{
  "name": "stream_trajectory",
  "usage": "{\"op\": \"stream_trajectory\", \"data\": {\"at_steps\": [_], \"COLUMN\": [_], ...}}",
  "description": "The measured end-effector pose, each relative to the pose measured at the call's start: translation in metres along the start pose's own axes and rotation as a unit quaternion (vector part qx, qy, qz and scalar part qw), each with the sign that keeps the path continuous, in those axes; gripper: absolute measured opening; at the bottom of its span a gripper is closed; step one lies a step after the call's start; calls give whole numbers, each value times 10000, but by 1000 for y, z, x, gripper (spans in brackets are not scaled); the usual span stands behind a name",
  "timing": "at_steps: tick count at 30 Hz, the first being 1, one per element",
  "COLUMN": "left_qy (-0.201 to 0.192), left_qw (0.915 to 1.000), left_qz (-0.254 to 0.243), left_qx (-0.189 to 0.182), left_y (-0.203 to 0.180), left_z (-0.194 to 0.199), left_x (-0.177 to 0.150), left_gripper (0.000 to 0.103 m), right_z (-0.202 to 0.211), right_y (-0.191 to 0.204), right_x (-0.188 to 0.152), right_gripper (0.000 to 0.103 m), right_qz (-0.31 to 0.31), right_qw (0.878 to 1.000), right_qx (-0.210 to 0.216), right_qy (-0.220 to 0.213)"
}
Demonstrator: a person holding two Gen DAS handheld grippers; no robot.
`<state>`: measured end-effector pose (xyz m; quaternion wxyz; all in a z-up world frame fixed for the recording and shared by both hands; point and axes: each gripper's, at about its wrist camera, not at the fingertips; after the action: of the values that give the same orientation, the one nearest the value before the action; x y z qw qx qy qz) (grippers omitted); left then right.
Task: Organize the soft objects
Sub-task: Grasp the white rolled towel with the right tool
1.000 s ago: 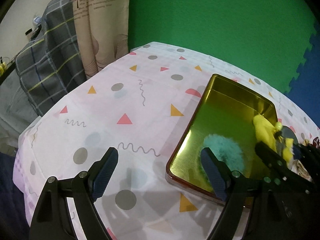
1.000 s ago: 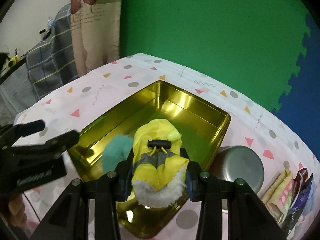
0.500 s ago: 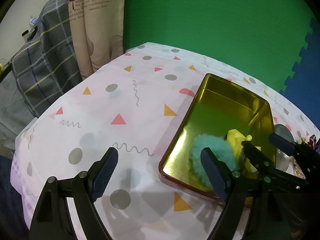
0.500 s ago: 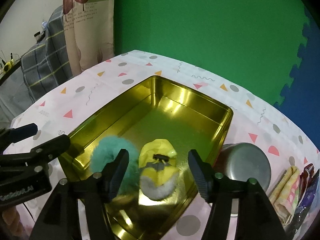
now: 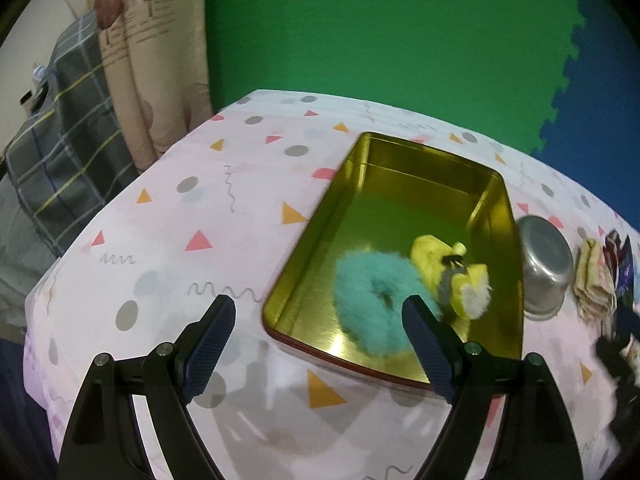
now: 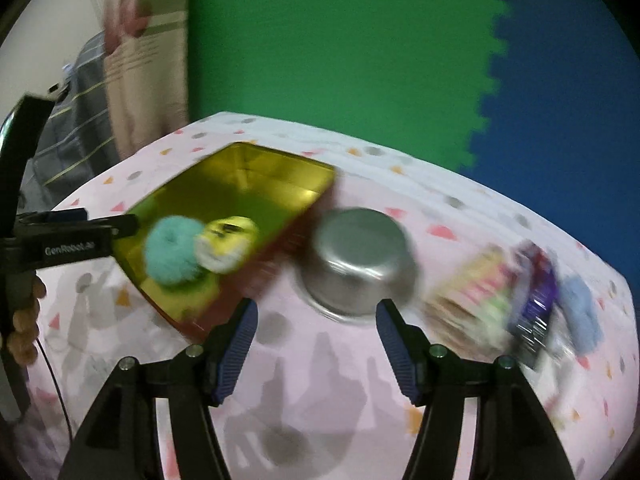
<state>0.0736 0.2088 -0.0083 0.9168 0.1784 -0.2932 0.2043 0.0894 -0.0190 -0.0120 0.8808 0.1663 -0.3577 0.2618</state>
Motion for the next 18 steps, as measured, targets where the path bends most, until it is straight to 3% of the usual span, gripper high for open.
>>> {"op": "stream_trajectory", "data": {"at_steps": [10,18], "left_qy": [-227,-376], "left_qw": [9983,9946], "left_qz": [-505,-903], "left_qx": [-158,-344], "left_y": [-28,-52], "left_z": [15,27], "left_x": [-8,-18], "left_gripper": [85,86], "right_z": [77,74], "right_y": [-114,-183], "right_x": [-59,-98], "right_gripper": [63,63], "right_qz": [-949,-1703], "right_qw": [9889,9737], "right_qx": [-1136,-1507], "right_qy": [-109,102]}}
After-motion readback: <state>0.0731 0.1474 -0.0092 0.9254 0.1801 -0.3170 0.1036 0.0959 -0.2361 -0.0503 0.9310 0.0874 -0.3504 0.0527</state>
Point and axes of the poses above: each gripper's, at about its wrist camera, not at the fingertips, and z roughly against the way its jaws point, y to its left, x to its top, and after that the axes turned 13 degrees about x, right-handed
